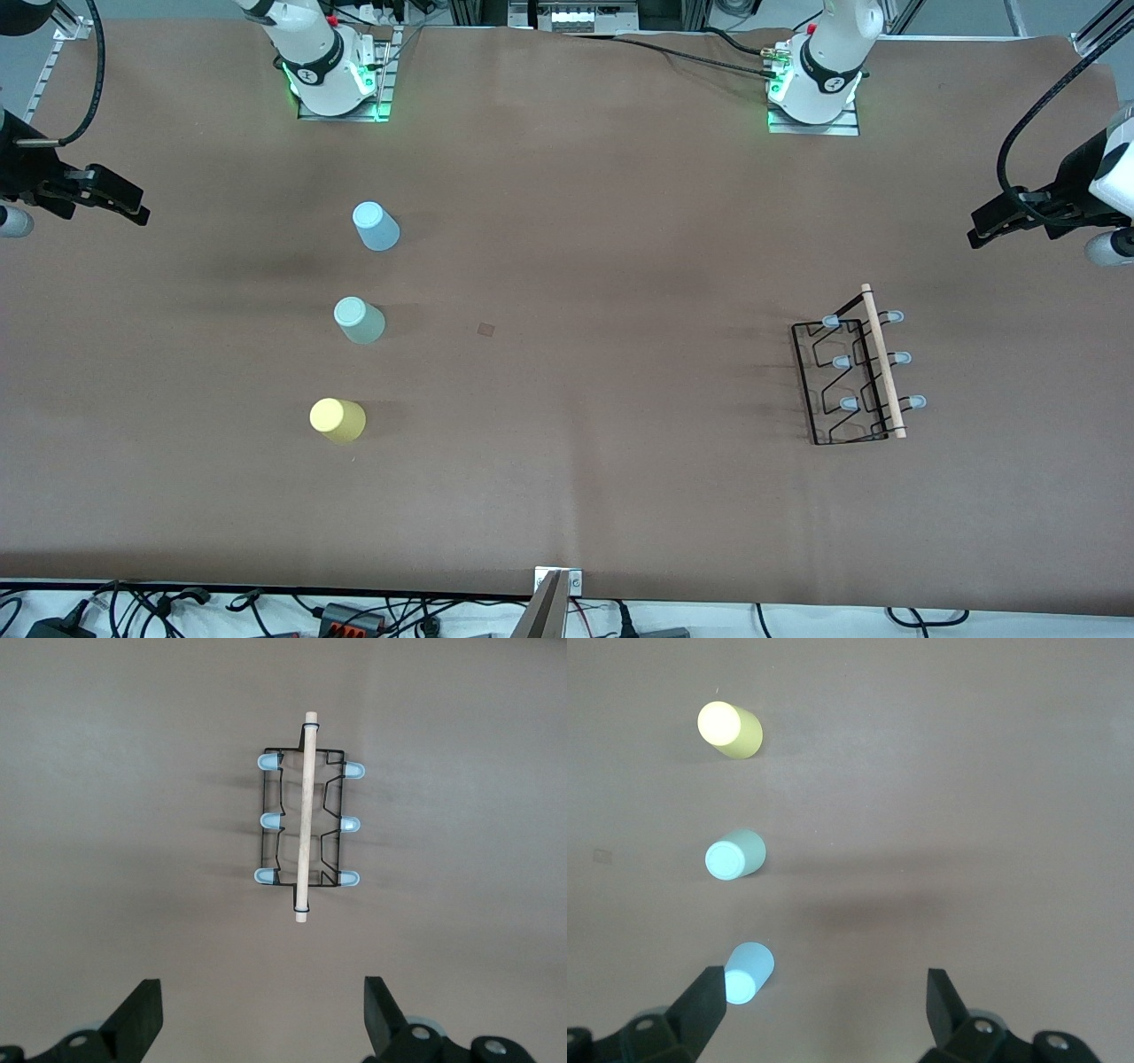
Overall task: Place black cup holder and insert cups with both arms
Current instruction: 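Reach the right gripper toward the teal cup while the left gripper nears the holder, then grasp the teal cup with the right gripper while the left gripper grasps the dowel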
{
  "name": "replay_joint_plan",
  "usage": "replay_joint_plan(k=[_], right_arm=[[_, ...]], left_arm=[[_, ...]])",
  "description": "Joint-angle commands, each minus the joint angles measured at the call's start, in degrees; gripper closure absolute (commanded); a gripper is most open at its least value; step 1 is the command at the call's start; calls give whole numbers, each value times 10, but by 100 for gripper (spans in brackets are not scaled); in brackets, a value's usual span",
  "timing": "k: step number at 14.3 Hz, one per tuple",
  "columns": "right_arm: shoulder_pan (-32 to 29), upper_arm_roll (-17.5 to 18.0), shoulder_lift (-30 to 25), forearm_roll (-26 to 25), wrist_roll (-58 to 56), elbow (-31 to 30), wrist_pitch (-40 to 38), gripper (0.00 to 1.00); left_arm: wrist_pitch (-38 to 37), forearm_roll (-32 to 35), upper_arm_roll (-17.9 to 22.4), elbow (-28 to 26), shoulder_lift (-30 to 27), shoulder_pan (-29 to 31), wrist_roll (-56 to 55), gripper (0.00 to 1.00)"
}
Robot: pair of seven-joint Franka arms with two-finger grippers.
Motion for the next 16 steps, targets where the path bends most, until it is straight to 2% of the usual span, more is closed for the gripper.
replay_joint_plan(k=[1, 6, 8, 11, 13, 16], right_arm=[[-2, 1, -18, 9, 6, -19, 6, 0], [2, 2, -7, 8, 5, -15, 8, 0], [18, 2, 20, 8, 5, -11, 16, 0], [44, 2, 75, 8, 7, -10, 58, 0], [71, 2, 115, 8, 30, -10, 84, 0], [102, 2, 172, 8, 70, -10, 119, 0]], left_arm=[[-7, -18, 0, 14, 4, 1, 12, 0], [-13, -39, 0, 11, 12, 4, 13, 0], [-26, -40, 0, 9, 23, 4, 41, 0], [-6, -36, 4, 1, 92, 18, 43, 0], [35, -35, 4, -15, 135, 30, 43, 0], [181, -34, 0, -94, 140, 26, 37, 0]])
